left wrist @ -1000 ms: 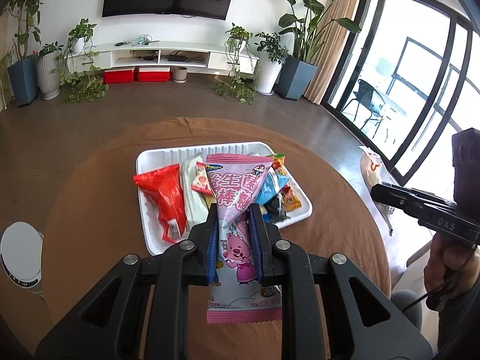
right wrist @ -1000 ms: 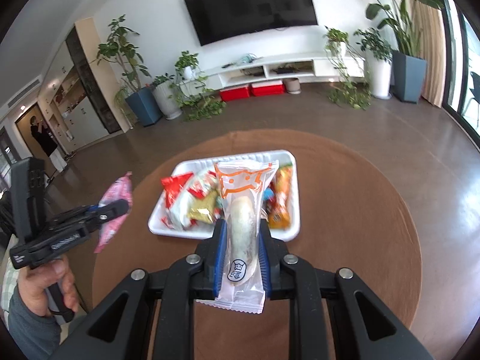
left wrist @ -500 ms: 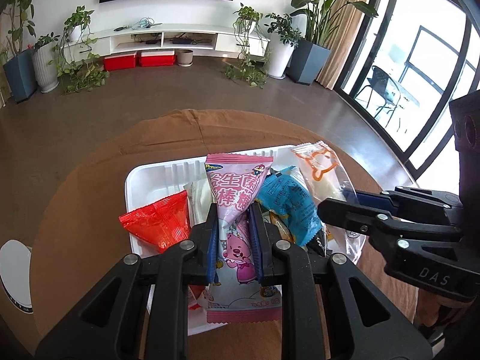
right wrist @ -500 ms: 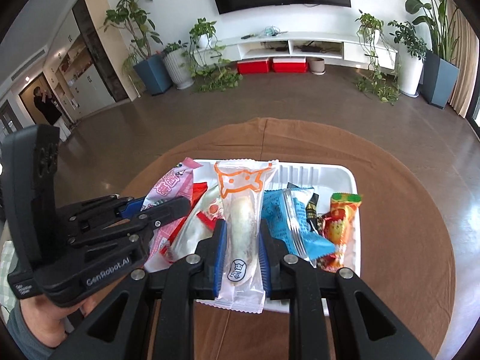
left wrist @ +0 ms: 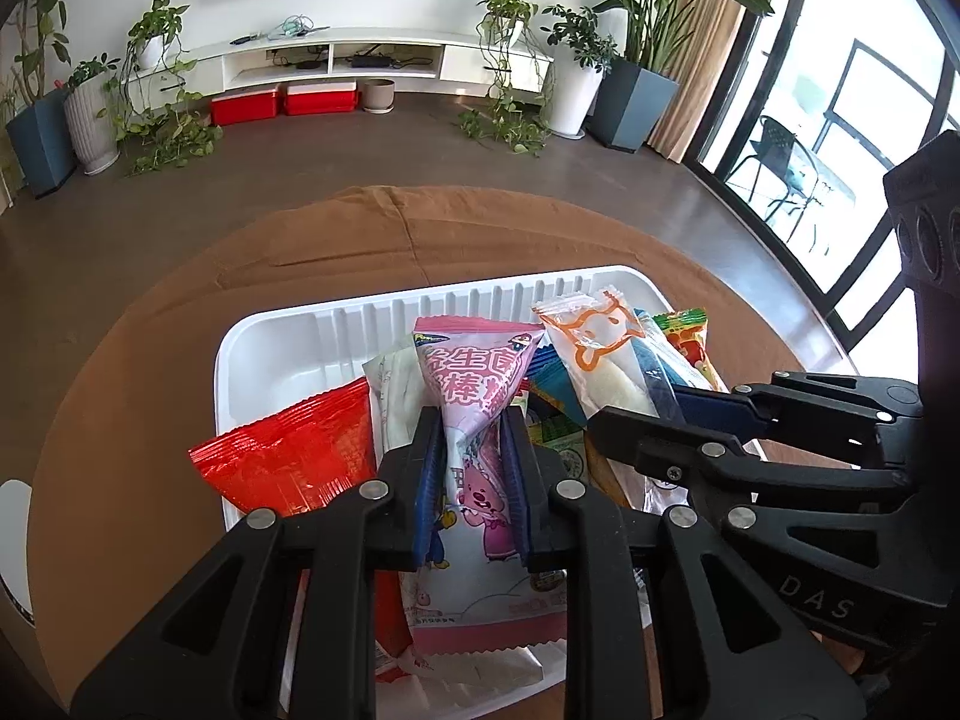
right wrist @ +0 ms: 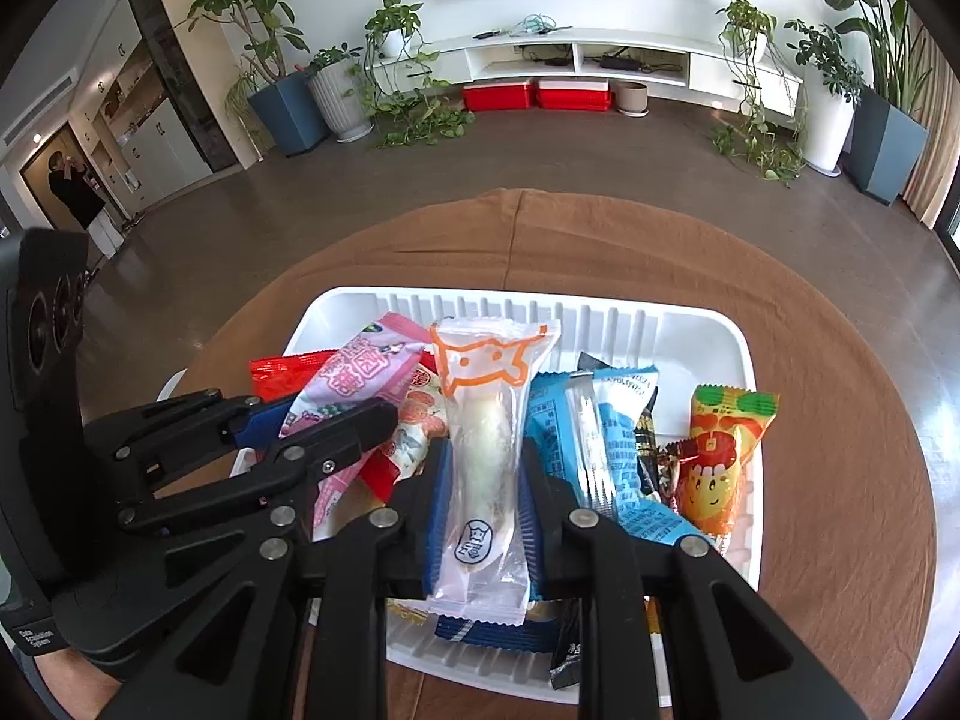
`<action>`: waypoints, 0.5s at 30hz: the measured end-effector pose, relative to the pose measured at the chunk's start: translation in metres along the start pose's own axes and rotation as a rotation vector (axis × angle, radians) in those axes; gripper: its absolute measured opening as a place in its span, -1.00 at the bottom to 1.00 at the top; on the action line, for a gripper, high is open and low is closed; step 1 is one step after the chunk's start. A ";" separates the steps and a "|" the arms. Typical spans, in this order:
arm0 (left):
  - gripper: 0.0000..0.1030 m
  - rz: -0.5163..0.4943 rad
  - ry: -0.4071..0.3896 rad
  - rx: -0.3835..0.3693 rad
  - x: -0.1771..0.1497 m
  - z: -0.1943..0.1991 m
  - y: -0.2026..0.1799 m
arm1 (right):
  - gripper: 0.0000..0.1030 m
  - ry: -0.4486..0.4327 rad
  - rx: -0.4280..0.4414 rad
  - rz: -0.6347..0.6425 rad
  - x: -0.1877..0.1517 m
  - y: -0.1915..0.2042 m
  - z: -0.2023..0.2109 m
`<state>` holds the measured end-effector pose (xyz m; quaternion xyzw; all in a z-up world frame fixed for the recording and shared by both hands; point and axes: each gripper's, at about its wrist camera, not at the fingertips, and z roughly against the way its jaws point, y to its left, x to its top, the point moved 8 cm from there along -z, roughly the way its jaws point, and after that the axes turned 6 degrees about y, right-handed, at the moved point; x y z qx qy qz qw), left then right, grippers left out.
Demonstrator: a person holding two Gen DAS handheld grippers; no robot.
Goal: Organize snacks
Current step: 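Carry the pink packet and clear packet over the tray with both grippers, then open both grippers to drop the packets into the tray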
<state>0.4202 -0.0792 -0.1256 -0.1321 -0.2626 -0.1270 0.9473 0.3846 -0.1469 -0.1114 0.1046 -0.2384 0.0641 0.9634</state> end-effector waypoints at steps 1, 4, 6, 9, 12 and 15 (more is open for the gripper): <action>-0.63 0.005 0.002 -0.005 0.001 -0.002 0.002 | -0.55 -0.001 -0.004 0.000 0.000 -0.001 -0.001; -0.62 0.004 0.005 -0.002 0.003 -0.009 0.004 | -0.54 -0.002 0.003 -0.007 0.001 0.000 -0.002; -0.61 0.005 0.006 -0.005 0.004 -0.012 0.005 | -0.53 -0.002 0.004 -0.008 -0.001 0.000 -0.003; -0.59 0.008 0.009 -0.005 0.003 -0.011 0.007 | -0.52 -0.001 0.003 -0.008 0.000 0.001 -0.003; -0.56 0.009 0.012 -0.005 -0.001 -0.008 0.005 | -0.50 -0.003 0.004 -0.008 0.000 0.000 -0.003; -0.51 0.014 0.011 -0.002 -0.001 -0.009 0.007 | -0.45 -0.007 0.005 -0.013 -0.001 0.001 -0.003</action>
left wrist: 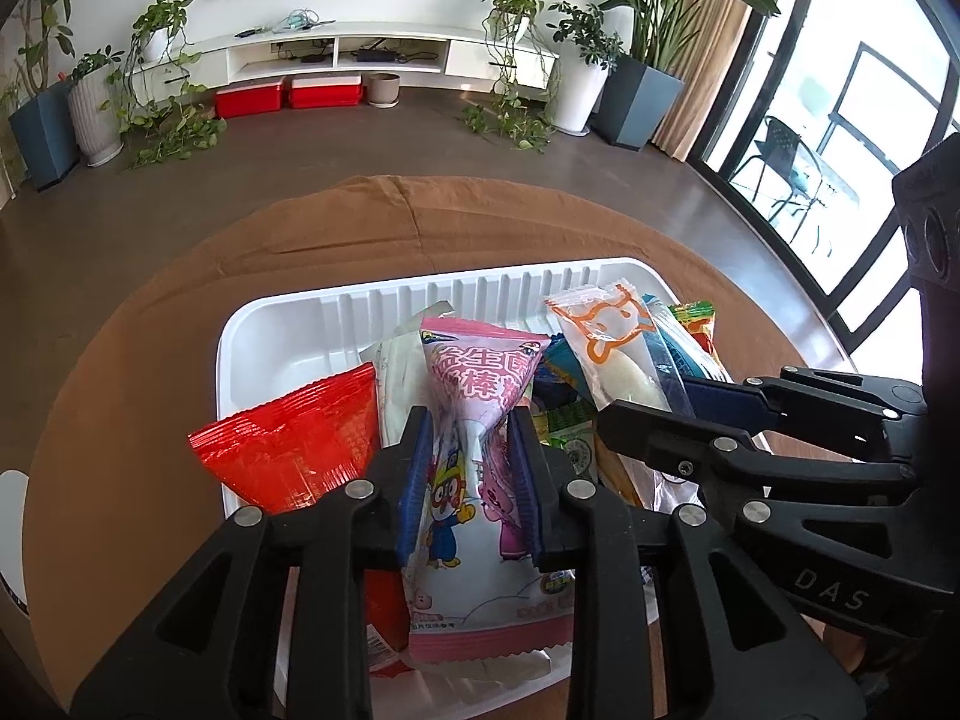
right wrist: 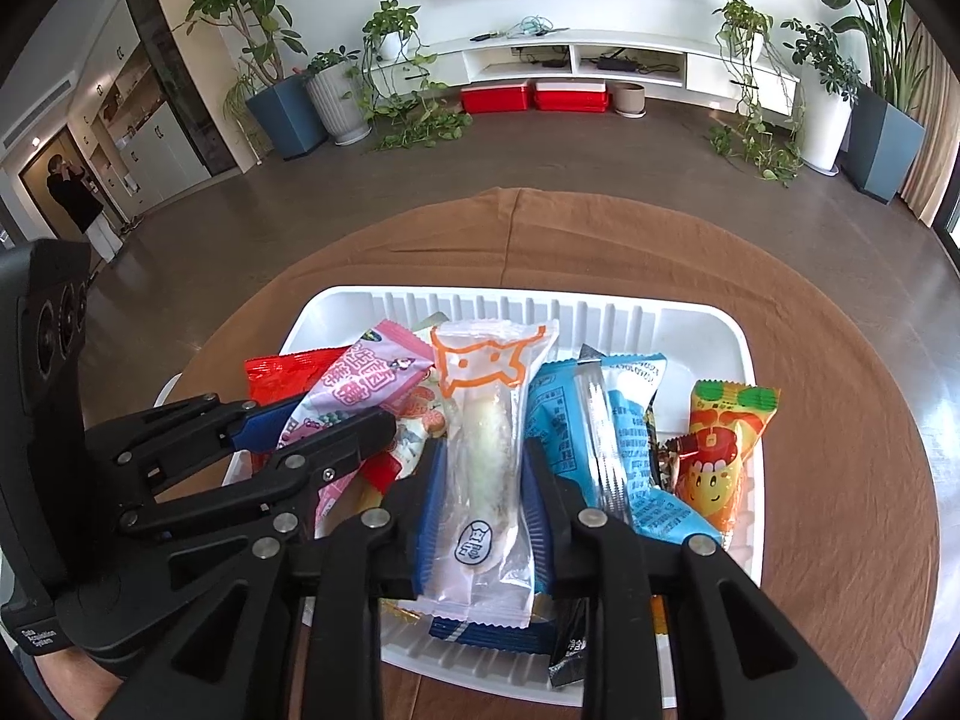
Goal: Organize snacks
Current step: 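Open both grippers to drop the packets into the tray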
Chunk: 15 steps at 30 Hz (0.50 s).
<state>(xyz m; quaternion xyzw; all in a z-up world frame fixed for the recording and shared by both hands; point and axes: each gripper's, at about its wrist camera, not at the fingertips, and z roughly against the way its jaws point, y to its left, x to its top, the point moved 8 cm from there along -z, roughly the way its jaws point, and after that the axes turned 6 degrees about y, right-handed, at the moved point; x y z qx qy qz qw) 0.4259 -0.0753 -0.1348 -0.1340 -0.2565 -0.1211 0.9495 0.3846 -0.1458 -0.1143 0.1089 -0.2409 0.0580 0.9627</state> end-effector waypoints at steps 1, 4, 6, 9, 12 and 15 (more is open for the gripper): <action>-0.50 0.004 0.002 -0.001 0.000 -0.001 0.001 | -0.44 -0.001 -0.001 -0.002 0.000 0.000 0.000; -0.50 0.006 0.007 0.003 0.002 -0.003 0.001 | -0.43 -0.004 -0.006 -0.001 0.000 0.000 0.002; -0.48 0.005 0.004 0.004 0.004 -0.003 0.001 | -0.39 -0.009 -0.010 0.000 -0.002 0.000 0.005; -0.32 0.014 0.000 0.007 0.004 -0.002 0.001 | -0.35 -0.017 -0.010 -0.003 -0.002 0.001 0.008; -0.26 0.012 -0.007 0.009 0.005 0.000 0.001 | -0.35 -0.026 -0.010 -0.007 -0.003 -0.001 0.011; -0.19 0.008 -0.009 0.014 0.005 0.000 0.000 | -0.35 -0.028 -0.014 -0.009 -0.005 -0.003 0.013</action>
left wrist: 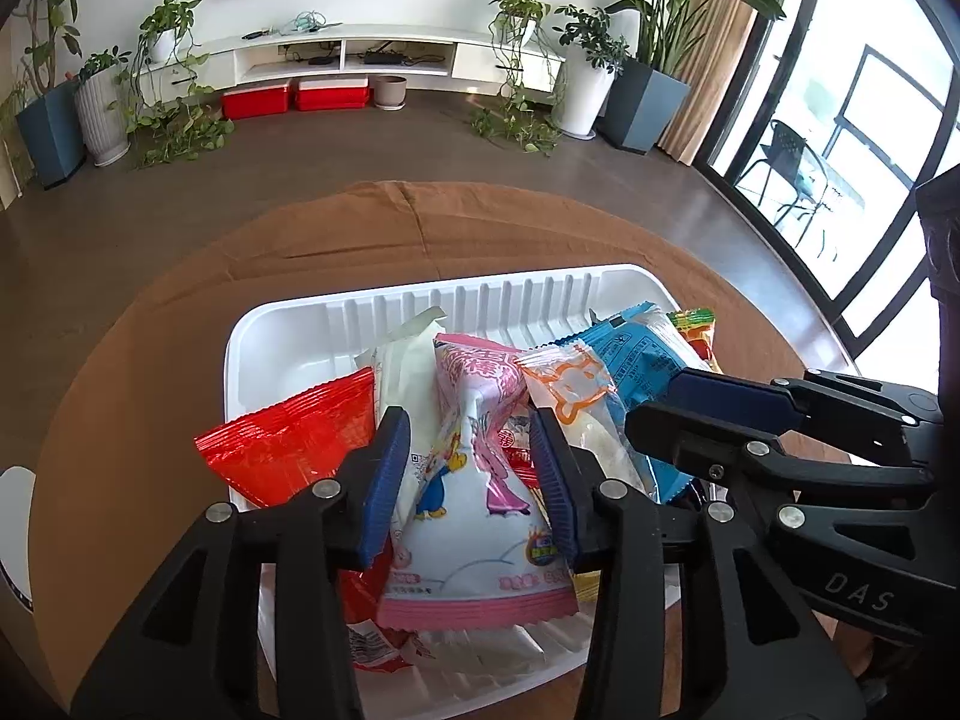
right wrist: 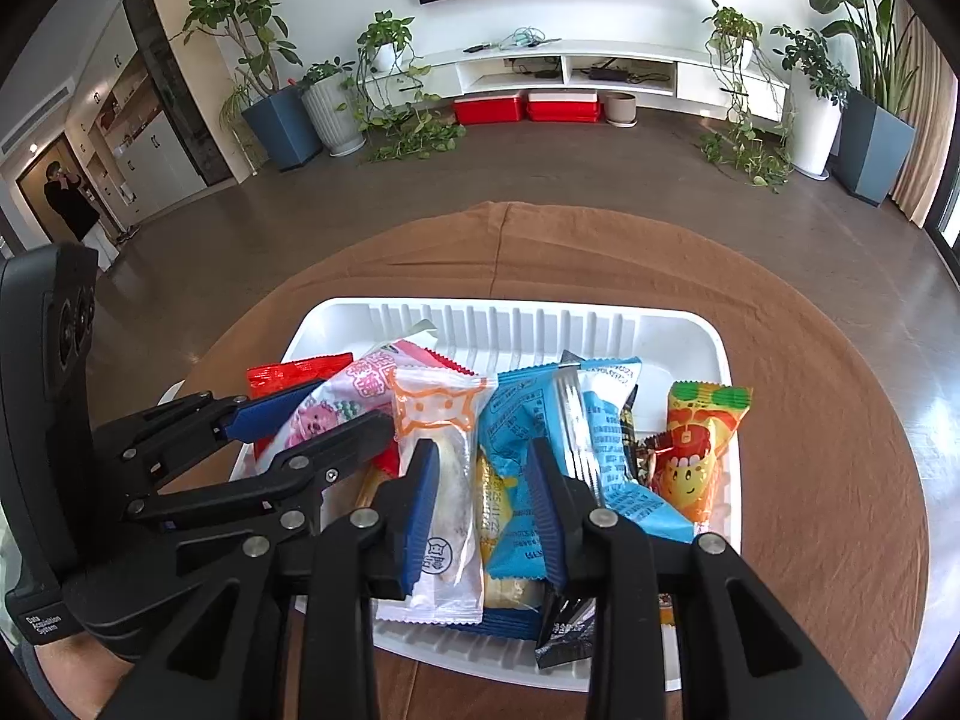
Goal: Organize snacks
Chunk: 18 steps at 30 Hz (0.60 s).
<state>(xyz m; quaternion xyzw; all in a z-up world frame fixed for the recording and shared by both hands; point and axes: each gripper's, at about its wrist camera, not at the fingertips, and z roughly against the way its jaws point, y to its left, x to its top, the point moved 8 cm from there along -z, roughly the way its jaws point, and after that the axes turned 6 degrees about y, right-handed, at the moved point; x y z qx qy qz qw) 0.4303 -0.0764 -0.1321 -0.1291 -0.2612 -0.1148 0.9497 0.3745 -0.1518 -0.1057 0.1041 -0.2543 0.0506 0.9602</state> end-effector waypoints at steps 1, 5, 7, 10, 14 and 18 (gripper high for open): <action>-0.13 0.002 -0.003 0.006 0.000 0.001 0.000 | -0.35 -0.003 0.002 -0.002 0.000 -0.001 0.001; 0.25 0.020 -0.014 0.017 -0.001 0.005 0.006 | -0.31 -0.017 0.002 -0.003 -0.001 -0.001 0.008; 0.31 0.018 -0.018 0.026 -0.002 0.008 0.006 | -0.27 -0.030 -0.006 0.001 -0.002 0.000 0.013; 0.43 0.018 -0.038 0.041 -0.004 0.018 0.006 | -0.07 -0.050 -0.019 -0.001 -0.004 0.001 0.021; 0.91 0.037 -0.100 0.069 -0.008 0.041 0.010 | 0.45 -0.111 -0.025 -0.018 -0.008 -0.003 0.043; 0.99 0.015 -0.181 0.097 -0.020 0.075 0.003 | 0.71 -0.188 -0.041 -0.025 -0.016 -0.003 0.069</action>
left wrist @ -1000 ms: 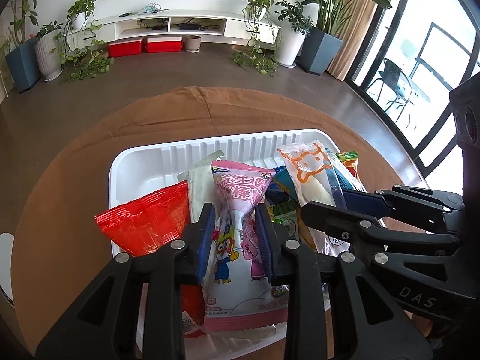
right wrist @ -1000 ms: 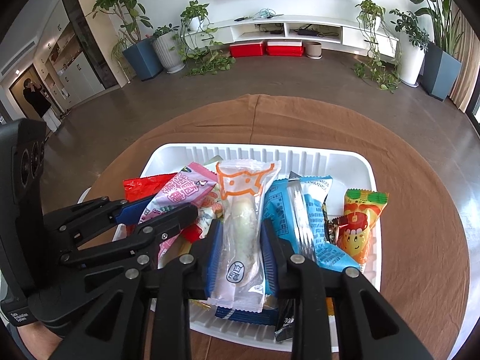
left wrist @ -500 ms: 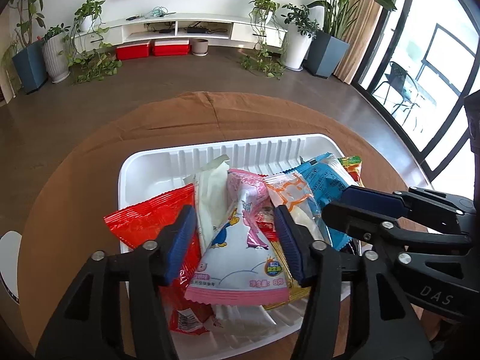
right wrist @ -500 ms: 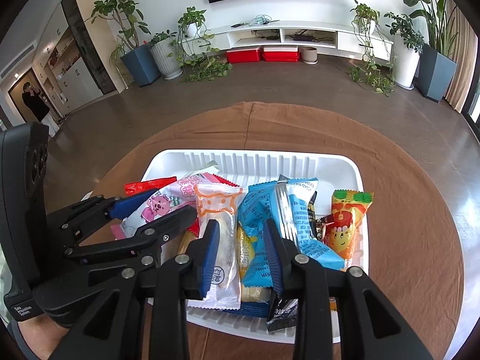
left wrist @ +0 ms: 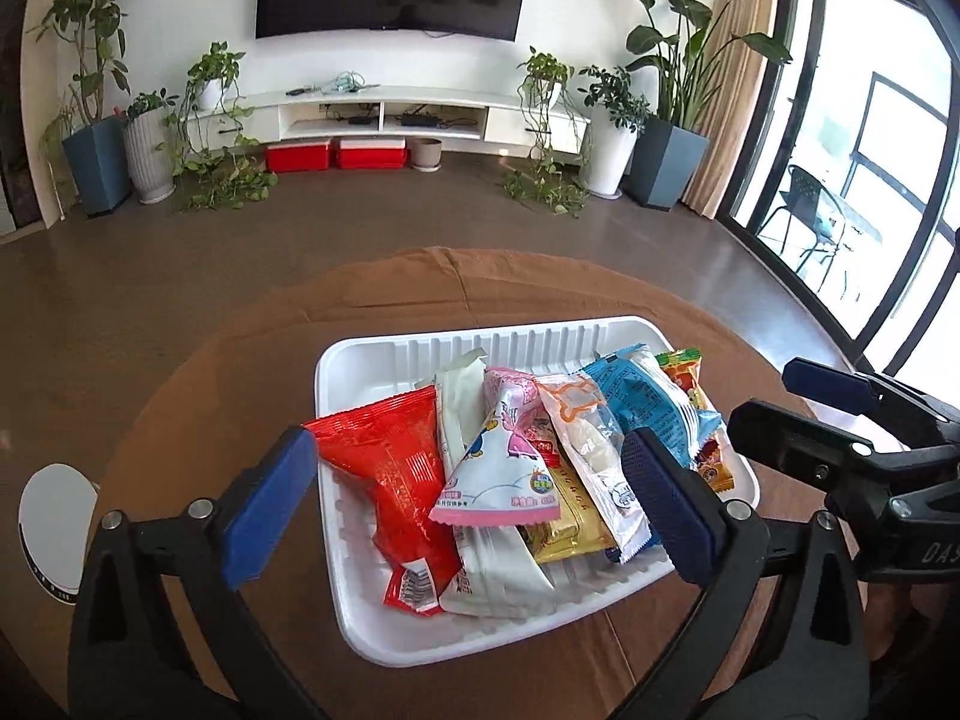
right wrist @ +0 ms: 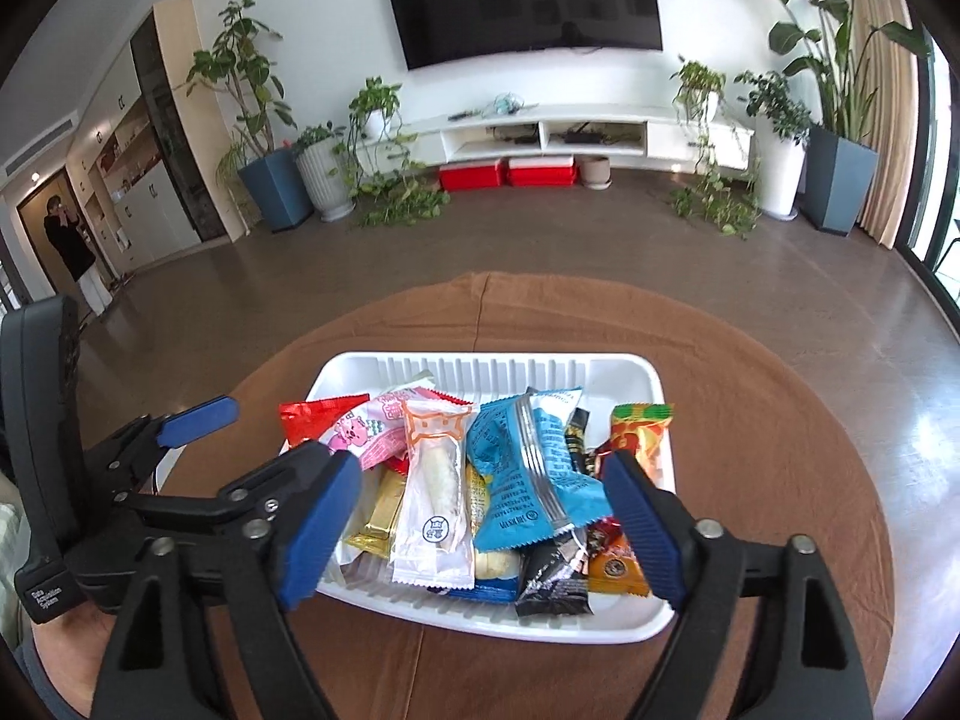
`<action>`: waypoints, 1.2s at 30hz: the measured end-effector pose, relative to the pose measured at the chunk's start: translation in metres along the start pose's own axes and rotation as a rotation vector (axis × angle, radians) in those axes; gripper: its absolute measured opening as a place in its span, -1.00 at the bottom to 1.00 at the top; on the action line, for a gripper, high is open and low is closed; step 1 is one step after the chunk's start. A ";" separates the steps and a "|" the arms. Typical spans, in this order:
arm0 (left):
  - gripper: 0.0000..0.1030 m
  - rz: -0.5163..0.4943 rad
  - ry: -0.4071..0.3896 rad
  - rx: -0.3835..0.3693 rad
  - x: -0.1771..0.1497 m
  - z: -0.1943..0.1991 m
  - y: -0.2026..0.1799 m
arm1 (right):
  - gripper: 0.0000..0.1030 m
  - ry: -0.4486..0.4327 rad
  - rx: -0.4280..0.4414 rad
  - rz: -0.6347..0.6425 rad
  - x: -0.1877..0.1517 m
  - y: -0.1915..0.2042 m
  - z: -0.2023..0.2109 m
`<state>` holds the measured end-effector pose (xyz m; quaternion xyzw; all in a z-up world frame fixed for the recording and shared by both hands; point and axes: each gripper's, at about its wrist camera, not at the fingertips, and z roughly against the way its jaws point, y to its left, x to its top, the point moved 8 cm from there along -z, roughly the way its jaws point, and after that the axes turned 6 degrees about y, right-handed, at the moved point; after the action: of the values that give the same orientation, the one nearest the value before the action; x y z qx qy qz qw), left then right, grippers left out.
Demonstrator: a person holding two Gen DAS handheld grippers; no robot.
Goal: Organize snacks
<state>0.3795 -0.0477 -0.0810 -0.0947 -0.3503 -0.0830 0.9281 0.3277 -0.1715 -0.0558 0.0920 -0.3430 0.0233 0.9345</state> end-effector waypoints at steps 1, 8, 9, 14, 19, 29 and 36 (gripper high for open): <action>0.99 -0.021 -0.026 0.021 -0.003 0.011 -0.003 | 0.75 -0.018 0.002 -0.005 -0.003 0.000 0.009; 0.99 -0.095 -0.171 0.049 -0.035 0.107 -0.037 | 0.91 -0.176 -0.021 -0.010 -0.029 0.000 0.076; 0.99 -0.093 -0.176 0.063 -0.041 0.119 -0.040 | 0.91 -0.196 -0.026 -0.010 -0.032 0.000 0.085; 0.99 -0.086 -0.266 0.183 -0.071 0.187 -0.062 | 1.00 -0.354 -0.075 -0.038 -0.054 -0.007 0.151; 0.99 -0.029 -0.289 0.286 -0.098 0.235 -0.074 | 1.00 -0.482 -0.147 -0.033 -0.074 -0.003 0.207; 0.99 0.011 -0.259 0.271 -0.140 0.277 -0.083 | 1.00 -0.504 -0.132 -0.041 -0.116 0.005 0.252; 0.99 0.020 -0.213 0.272 -0.164 0.279 -0.084 | 1.00 -0.400 -0.120 -0.064 -0.143 0.006 0.235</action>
<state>0.0622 -0.0498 0.0255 0.0203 -0.4537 -0.0151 0.8908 0.0677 -0.2074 0.0286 0.0496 -0.5194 -0.0455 0.8519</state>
